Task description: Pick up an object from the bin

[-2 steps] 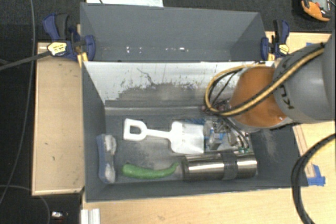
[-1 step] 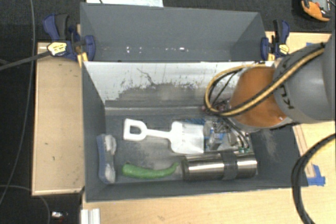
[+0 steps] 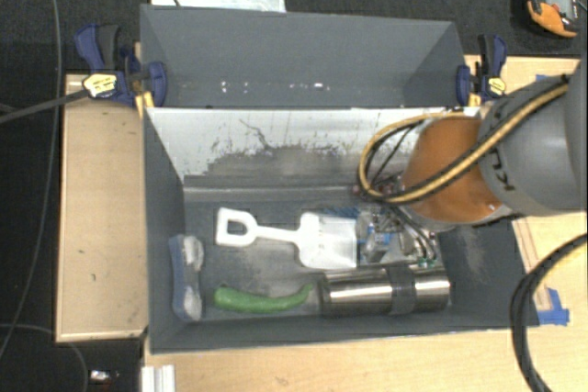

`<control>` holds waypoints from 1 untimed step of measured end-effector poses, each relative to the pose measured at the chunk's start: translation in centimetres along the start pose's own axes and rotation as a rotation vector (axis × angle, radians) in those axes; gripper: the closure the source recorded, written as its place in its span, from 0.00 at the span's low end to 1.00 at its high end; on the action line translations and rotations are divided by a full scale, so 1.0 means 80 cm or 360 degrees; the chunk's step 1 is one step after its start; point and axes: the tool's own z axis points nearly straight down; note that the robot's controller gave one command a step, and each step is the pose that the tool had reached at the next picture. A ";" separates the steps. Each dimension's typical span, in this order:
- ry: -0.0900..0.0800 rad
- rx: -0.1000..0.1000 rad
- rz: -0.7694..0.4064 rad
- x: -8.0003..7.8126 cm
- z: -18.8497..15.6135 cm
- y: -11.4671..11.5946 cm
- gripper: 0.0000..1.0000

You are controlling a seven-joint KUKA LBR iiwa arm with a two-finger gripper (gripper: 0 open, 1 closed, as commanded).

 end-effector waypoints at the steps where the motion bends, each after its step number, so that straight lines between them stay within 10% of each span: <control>1: 0.0000 0.0000 -0.0004 0.000 0.000 0.000 1.00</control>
Offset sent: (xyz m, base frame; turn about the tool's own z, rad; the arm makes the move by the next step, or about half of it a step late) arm 0.0000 0.0000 0.0000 0.0000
